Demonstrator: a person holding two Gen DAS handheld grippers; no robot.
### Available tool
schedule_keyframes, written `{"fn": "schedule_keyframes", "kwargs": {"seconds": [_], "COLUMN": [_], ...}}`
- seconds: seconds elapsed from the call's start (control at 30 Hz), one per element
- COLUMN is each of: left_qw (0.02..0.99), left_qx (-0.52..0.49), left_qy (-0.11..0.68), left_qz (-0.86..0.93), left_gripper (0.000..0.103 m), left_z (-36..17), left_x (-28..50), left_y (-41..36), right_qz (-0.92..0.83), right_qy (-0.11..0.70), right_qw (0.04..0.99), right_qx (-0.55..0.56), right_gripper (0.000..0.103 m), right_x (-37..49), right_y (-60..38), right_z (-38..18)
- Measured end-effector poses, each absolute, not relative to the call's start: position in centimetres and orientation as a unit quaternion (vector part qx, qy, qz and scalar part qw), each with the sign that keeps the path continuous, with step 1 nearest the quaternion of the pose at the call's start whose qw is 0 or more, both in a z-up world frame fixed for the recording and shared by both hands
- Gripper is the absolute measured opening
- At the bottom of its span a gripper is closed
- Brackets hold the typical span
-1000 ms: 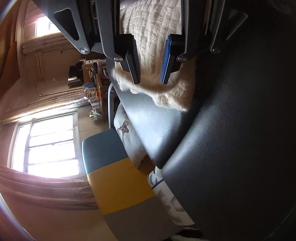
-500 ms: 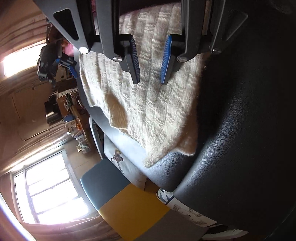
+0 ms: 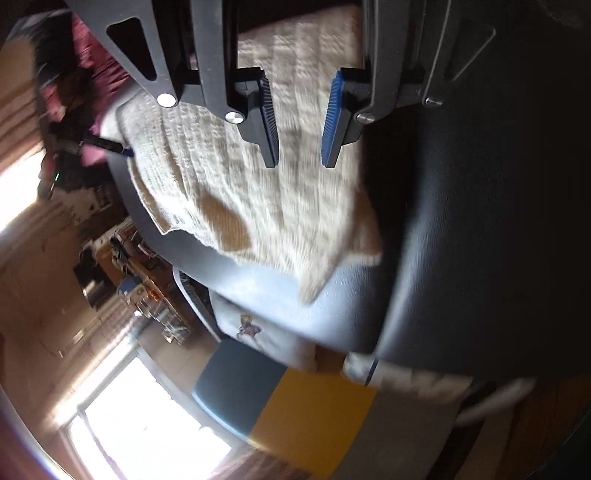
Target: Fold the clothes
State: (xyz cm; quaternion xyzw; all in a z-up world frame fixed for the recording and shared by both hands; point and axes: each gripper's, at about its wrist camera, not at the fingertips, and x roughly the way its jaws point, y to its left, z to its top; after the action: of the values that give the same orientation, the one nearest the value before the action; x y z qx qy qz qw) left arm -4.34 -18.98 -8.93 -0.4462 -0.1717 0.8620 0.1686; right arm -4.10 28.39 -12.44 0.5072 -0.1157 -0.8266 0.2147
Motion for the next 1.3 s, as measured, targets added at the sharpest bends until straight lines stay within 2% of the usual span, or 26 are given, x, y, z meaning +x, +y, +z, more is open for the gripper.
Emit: {"fn": "schedule_keyframes", "kwargs": {"seconds": [0.2, 0.37, 0.5, 0.57, 0.6, 0.63, 0.67, 0.7, 0.8, 0.87, 0.97, 1.03, 1.13, 1.3], "left_qw": [0.146, 0.155, 0.162, 0.171, 0.17, 0.167, 0.164, 0.162, 0.15, 0.119, 0.057, 0.033, 0.094, 0.21], "left_qx": [-0.442, -0.477, -0.497, -0.502, -0.5, -0.496, -0.49, -0.477, -0.444, -0.44, -0.462, -0.457, -0.419, -0.445], "left_qy": [-0.072, -0.04, -0.049, -0.067, -0.071, -0.076, -0.088, -0.113, -0.18, -0.169, -0.152, -0.154, -0.152, -0.061], "left_qz": [0.882, 0.864, 0.851, 0.845, 0.846, 0.849, 0.852, 0.856, 0.865, 0.874, 0.872, 0.875, 0.89, 0.869], "left_gripper": [0.025, 0.025, 0.025, 0.022, 0.009, 0.004, 0.003, 0.002, 0.001, 0.0, 0.0, 0.0, 0.007, 0.018], "left_z": [-7.6, -9.5, -11.1, -11.7, -11.8, -11.8, -11.6, -11.0, -9.6, -9.5, -10.8, -11.0, -9.1, -7.9], "left_x": [-8.9, -12.6, -14.4, -14.9, -14.8, -14.7, -14.5, -14.1, -13.3, -13.9, -15.4, -15.4, -14.2, -14.7], "left_y": [-17.6, -16.0, -15.9, -15.9, -16.0, -16.1, -16.4, -17.2, -19.4, -19.9, -19.9, -19.9, -18.1, -11.5], "right_qz": [-0.864, -0.846, -0.83, -0.824, -0.823, -0.827, -0.832, -0.837, -0.866, -0.885, -0.887, -0.878, -0.87, -0.874], "right_qy": [-0.06, 0.003, 0.03, 0.056, 0.066, 0.065, 0.062, 0.053, 0.033, 0.02, 0.029, 0.007, -0.018, -0.013], "right_qw": [0.202, 0.208, 0.194, 0.187, 0.183, 0.178, 0.173, 0.172, 0.164, 0.154, 0.12, 0.109, 0.099, 0.099], "right_qx": [0.457, 0.492, 0.522, 0.532, 0.534, 0.529, 0.523, 0.516, 0.472, 0.439, 0.446, 0.466, 0.483, 0.475], "right_gripper": [0.103, 0.103, 0.101, 0.066, 0.039, 0.036, 0.025, 0.007, 0.007, 0.007, 0.007, 0.007, 0.007, 0.008], "right_x": [-8.4, -12.3, -14.4, -14.4, -14.4, -14.2, -14.0, -13.8, -12.8, -12.7, -14.3, -15.1, -15.7, -15.3], "right_y": [23.2, 19.8, 18.9, 18.5, 18.4, 18.5, 18.7, 19.0, 19.9, 20.6, 20.9, 21.2, 21.4, 21.0], "right_z": [-7.4, -9.2, -12.7, -14.1, -14.6, -14.7, -14.6, -14.2, -11.2, -9.3, -10.6, -12.8, -15.4, -15.5]}}
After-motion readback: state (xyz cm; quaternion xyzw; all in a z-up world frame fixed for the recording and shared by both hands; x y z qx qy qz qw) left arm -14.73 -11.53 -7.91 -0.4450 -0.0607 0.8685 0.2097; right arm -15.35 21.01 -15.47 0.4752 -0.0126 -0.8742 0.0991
